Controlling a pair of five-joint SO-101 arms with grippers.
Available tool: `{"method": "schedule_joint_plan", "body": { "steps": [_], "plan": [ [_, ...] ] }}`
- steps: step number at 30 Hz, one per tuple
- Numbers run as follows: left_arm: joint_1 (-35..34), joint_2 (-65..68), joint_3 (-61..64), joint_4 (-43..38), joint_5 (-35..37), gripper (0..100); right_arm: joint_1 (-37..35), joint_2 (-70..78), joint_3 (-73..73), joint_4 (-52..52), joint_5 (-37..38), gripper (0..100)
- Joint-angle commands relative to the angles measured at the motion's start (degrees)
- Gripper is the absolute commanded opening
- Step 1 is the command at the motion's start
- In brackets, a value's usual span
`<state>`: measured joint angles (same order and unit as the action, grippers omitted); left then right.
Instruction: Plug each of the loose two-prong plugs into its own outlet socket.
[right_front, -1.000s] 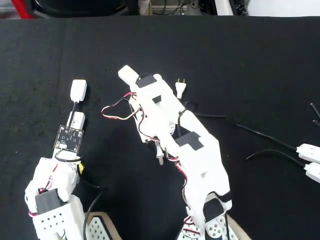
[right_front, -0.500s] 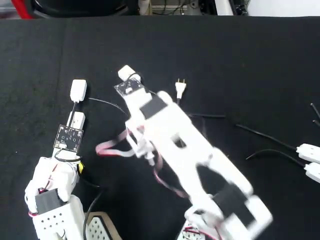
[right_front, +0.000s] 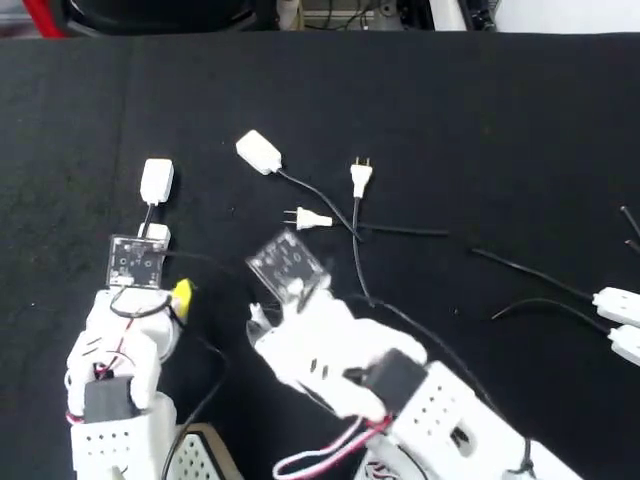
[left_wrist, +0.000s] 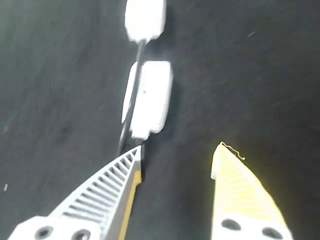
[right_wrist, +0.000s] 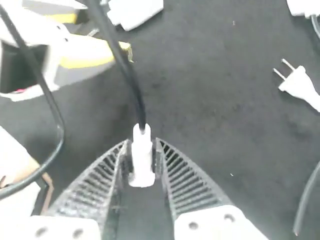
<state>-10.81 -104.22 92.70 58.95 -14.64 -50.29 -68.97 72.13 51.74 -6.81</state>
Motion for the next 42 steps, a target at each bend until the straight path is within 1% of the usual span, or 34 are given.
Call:
{"method": "schedule_joint_plan", "body": {
  "steps": [1,3,7,10,14,22,23,25,27,29,32,34,35,37,40,42],
  "plan": [
    [5.7,-0.3,-7.1,2.3,0.9,23,-0.8,-5.2,3.8,-4.0,0.6,1.2],
    [10.0,-0.3,-11.2,6.1,1.6,23,-0.8,-5.0,5.6,-6.4,0.6,1.2],
    [21.3,-0.3,-19.6,13.5,5.3,23,-0.6,-4.4,8.8,-12.5,0.6,1.2],
    [26.5,-0.3,-20.7,15.3,4.8,23,-0.6,-4.4,9.4,-13.2,0.6,1.2],
    [29.1,-0.3,-17.9,14.8,0.2,23,-0.5,-4.4,9.5,-13.4,0.6,1.2],
    [28.6,-0.3,-18.1,14.8,0.0,23,-0.4,-4.4,9.5,-13.2,0.7,1.2],
    [27.4,-0.3,-18.1,14.9,0.0,23,0.0,-4.4,9.5,-13.1,0.8,1.2],
    [22.8,-0.3,-18.1,14.6,-0.3,23,1.9,-4.4,9.4,-13.1,1.8,1.2],
    [16.7,-0.3,-18.2,14.4,-0.4,23,4.2,-4.4,9.0,-13.1,1.8,1.2],
    [9.3,-0.3,-18.9,14.4,-2.3,23,5.6,-4.3,7.8,-12.7,1.8,1.2],
    [-3.7,-0.2,-19.6,13.0,-2.8,23,7.9,-4.2,4.0,-6.9,1.4,1.2],
    [-10.8,0.3,-19.0,11.3,-2.6,24,10.5,-3.4,0.8,-2.4,1.4,1.1],
    [-13.1,0.3,-18.2,10.2,-2.6,27,12.5,-2.2,-0.7,-0.6,1.4,1.1],
    [-15.0,0.8,-16.6,8.5,-2.8,31,16.5,0.4,-3.5,1.9,1.7,1.1],
    [-14.9,5.4,-17.8,8.0,-6.0,30,22.1,5.5,-8.0,4.0,4.0,1.2],
    [-15.1,12.0,-20.8,7.1,-7.2,30,26.5,9.3,-11.3,4.2,5.5,1.2]
  ]
}}
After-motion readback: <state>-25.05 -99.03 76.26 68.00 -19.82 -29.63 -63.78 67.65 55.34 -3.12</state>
